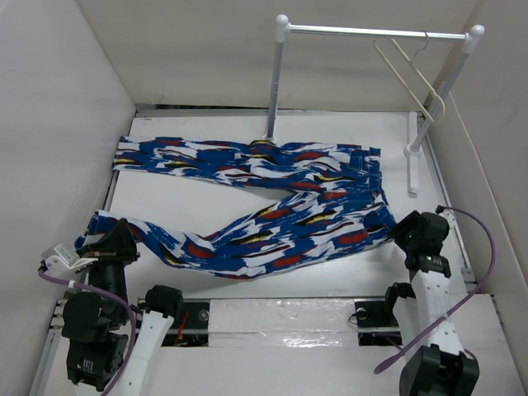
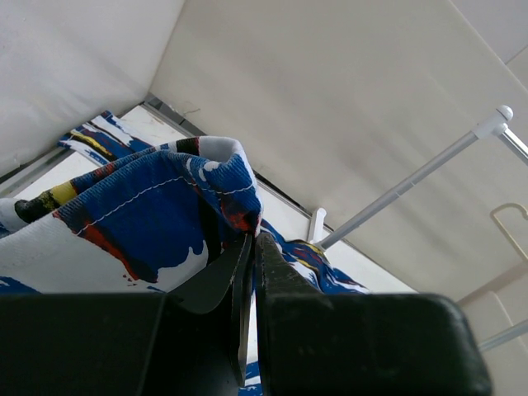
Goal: Place the trousers on the hanger
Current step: Fold the trousers at the center of the board.
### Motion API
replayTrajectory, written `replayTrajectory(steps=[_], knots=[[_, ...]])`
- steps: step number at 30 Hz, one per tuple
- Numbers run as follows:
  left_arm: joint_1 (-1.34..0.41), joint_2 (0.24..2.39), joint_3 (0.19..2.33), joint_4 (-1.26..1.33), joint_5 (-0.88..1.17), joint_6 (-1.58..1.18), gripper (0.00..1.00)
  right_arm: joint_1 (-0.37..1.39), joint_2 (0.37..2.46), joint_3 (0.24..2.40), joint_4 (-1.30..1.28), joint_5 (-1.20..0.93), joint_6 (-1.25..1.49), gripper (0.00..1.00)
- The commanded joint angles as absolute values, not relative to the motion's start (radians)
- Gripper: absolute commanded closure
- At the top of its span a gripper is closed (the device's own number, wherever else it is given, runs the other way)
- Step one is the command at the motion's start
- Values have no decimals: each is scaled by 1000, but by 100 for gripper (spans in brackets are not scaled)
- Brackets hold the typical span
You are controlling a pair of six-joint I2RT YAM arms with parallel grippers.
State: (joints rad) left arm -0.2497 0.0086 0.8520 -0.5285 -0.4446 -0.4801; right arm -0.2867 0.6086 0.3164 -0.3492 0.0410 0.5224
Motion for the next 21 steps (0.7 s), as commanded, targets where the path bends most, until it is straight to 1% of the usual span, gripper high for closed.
replayTrajectory(steps=[1, 2, 4, 5, 6, 7, 9, 11, 12, 13, 15, 19, 21], knots=[[-256, -138, 865, -477, -439, -483, 100, -290, 659, 256, -281, 8, 583, 46], [-256, -137, 870, -476, -443, -482, 100, -290, 669, 246, -231, -21, 587, 52], [-256, -130, 873, -480, -449, -477, 100, -290, 686, 238, -195, -31, 589, 59], [-256, -129, 876, -482, -451, -476, 100, -290, 698, 244, -184, -29, 589, 70], [-256, -129, 876, -482, -456, -476, 100, -290, 703, 253, -184, -20, 588, 75], [-256, -129, 876, -482, -457, -476, 100, -290, 704, 273, -195, -12, 586, 81], [-256, -130, 873, -482, -459, -477, 100, -290, 696, 299, -215, 5, 581, 87], [-256, -130, 870, -480, -460, -477, 100, -290, 674, 345, -248, 52, 575, 91], [-256, -130, 868, -482, -460, -477, 100, -299, 637, 362, -288, 89, 574, 96], [-256, -132, 867, -480, -459, -477, 100, -299, 611, 383, -319, 109, 563, 99], [-256, -133, 865, -476, -456, -477, 100, -299, 515, 469, -430, 184, 546, 100], [-256, -130, 868, -471, -460, -476, 100, -299, 353, 604, -575, 308, 482, 100], [-276, -126, 885, -468, -463, -477, 100, -299, 315, 678, -658, 345, 453, 99]])
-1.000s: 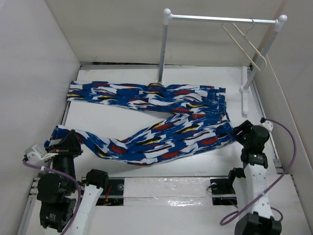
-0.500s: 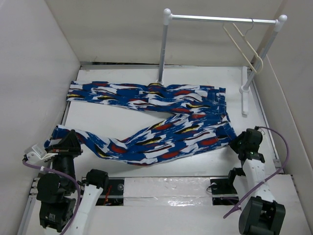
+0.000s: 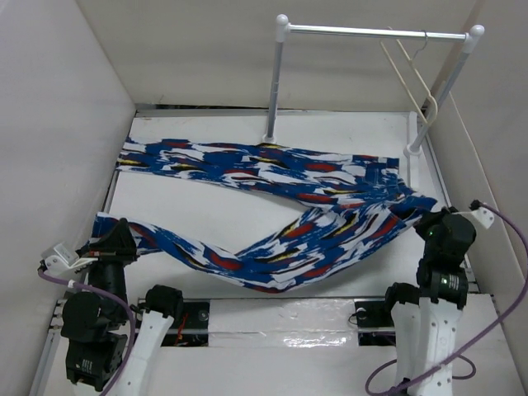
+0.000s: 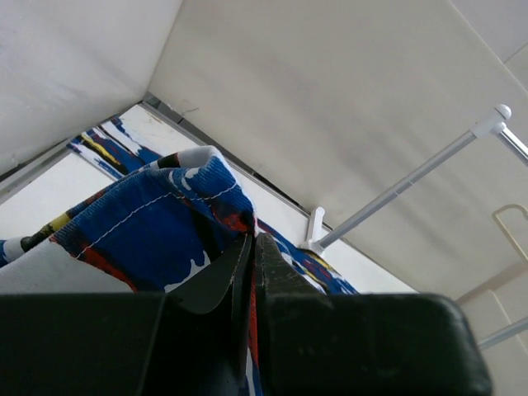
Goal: Place the trousers on the hanger
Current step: Fold the trousers at the center of the board.
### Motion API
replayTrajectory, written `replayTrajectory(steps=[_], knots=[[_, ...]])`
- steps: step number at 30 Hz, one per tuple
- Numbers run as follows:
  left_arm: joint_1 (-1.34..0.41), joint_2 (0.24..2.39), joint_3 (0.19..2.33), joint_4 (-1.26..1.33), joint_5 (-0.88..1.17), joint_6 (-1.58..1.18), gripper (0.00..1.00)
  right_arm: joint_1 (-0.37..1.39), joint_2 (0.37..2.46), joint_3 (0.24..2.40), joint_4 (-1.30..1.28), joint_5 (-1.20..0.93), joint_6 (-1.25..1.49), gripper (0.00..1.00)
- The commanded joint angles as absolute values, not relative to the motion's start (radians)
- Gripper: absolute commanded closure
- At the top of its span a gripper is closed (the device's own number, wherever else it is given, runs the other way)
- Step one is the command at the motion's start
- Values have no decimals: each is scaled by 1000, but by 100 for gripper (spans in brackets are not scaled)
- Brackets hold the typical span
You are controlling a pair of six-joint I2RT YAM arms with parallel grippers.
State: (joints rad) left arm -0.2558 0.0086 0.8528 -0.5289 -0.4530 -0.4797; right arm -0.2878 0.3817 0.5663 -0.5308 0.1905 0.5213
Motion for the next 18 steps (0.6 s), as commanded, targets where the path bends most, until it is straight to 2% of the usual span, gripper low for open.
replayTrajectory(steps=[1, 9, 14, 16, 18], knots=[[-276, -126, 894, -468, -468, -476, 100, -299, 296, 696, -679, 369, 443, 99], [-296, -84, 994, -482, -607, -457, 100, -279, 308, 862, -813, 321, 379, 97], [-296, -11, 916, -382, -635, -466, 100, -270, 389, 853, -760, 235, 322, 96], [-296, 125, 852, -338, -635, -503, 100, -270, 465, 842, -711, 238, 298, 99], [-296, 321, 900, -417, -659, -549, 100, -270, 523, 850, -648, 262, 281, 100]])
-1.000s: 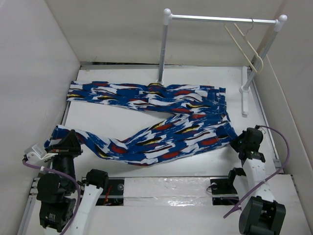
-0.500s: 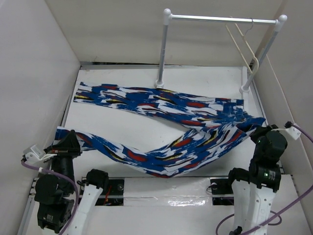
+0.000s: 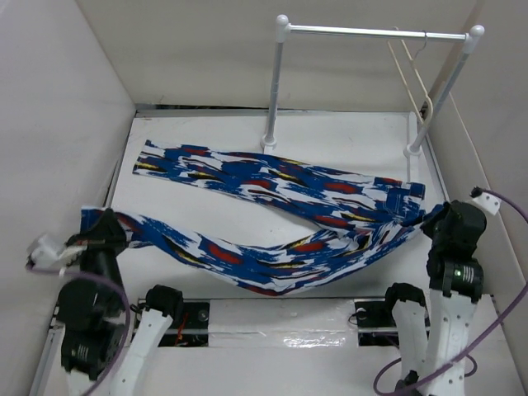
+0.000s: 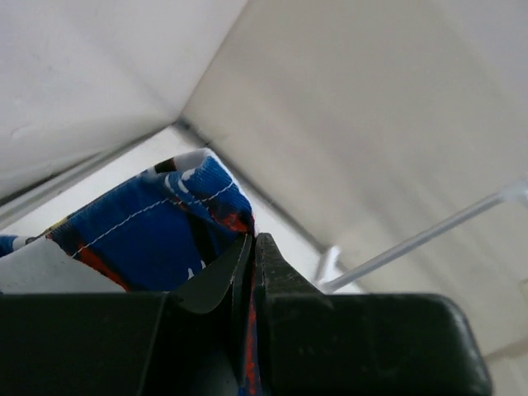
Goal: Place the trousers on the hanger
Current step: Fold the trousers at the center of the board.
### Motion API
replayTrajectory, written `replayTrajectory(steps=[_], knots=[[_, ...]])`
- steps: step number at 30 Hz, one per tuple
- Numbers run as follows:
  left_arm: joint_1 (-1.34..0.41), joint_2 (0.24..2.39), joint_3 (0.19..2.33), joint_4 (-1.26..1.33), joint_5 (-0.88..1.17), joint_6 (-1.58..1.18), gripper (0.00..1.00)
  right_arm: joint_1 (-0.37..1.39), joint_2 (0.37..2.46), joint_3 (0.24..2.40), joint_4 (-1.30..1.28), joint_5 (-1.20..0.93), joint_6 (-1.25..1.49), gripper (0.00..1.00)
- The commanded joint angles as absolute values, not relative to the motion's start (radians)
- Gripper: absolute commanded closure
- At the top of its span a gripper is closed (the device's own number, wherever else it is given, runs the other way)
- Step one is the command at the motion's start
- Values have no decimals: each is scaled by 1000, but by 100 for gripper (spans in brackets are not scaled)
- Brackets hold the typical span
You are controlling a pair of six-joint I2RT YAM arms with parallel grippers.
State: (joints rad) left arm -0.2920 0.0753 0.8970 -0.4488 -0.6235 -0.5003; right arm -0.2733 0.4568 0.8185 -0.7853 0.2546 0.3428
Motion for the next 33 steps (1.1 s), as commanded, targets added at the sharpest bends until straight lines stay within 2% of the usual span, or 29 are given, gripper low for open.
replayTrajectory(steps=[1, 6, 9, 14, 17, 20, 22, 27, 33], knots=[[-296, 375, 925, -438, -672, -590, 100, -270, 584, 859, -629, 277, 269, 100], [-296, 608, 1003, -436, -799, -597, 100, -270, 750, 939, -542, 267, 256, 100], [-296, 691, 1029, -477, -876, -641, 100, -270, 831, 985, -548, 223, 308, 99], [-259, 820, 996, -405, -1011, -588, 100, -253, 914, 972, -505, 221, 350, 100], [-133, 966, 1048, -399, -971, -558, 100, -244, 992, 979, -497, 291, 339, 100], [-5, 1089, 1124, -362, -839, -546, 100, -244, 1041, 1008, -500, 308, 345, 100], [21, 1188, 1153, -344, -773, -540, 100, -244, 1048, 1011, -473, 282, 368, 100], [43, 1412, 1313, -426, -827, -534, 100, -244, 1074, 1072, -434, 261, 377, 100], [121, 1521, 1370, -419, -721, -540, 100, -253, 1138, 1135, -433, 275, 370, 100]])
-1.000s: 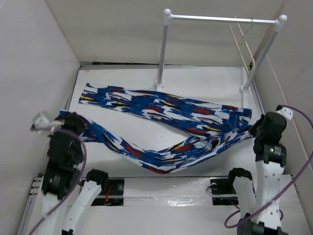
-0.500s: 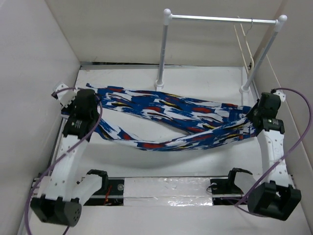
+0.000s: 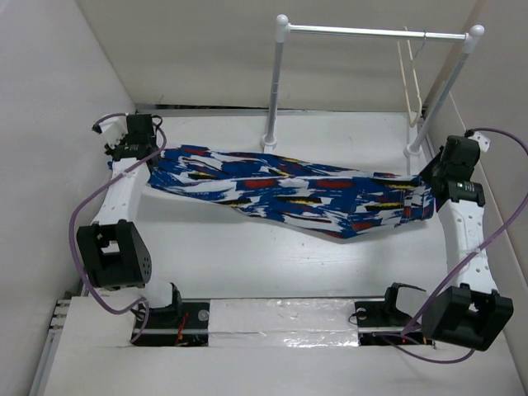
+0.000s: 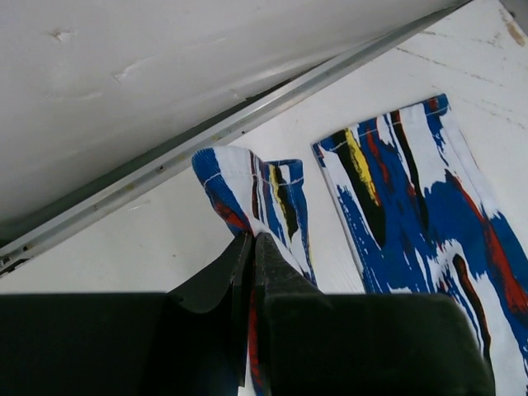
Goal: Place the trousers on the hanger
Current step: Fold the trousers at the center of the board.
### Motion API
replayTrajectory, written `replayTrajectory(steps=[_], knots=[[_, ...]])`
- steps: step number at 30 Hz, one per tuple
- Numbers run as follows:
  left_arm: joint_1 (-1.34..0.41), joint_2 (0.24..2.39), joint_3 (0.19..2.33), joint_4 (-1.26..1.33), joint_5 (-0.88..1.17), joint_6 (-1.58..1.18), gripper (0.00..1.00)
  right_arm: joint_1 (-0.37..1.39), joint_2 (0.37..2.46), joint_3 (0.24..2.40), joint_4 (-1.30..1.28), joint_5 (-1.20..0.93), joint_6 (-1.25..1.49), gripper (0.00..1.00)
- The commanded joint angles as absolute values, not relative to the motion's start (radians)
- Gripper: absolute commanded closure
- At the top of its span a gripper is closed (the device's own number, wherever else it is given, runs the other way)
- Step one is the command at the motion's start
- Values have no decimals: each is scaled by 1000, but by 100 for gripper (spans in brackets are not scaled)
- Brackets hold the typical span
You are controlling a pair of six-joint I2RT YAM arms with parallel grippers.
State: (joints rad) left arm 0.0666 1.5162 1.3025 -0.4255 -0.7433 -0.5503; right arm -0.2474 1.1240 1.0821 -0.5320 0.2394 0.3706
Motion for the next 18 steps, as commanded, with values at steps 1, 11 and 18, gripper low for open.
replayTrajectory(steps=[1, 11, 18], knots=[[153, 1537, 1380, -420, -706, -540, 100, -267, 1146, 1137, -430, 279, 358, 100], [204, 1739, 1543, -445, -649, -545, 100, -307, 1273, 1124, -350, 264, 370, 100], [204, 1893, 1730, -454, -652, -511, 99, -325, 1356, 1157, -295, 262, 371, 100]])
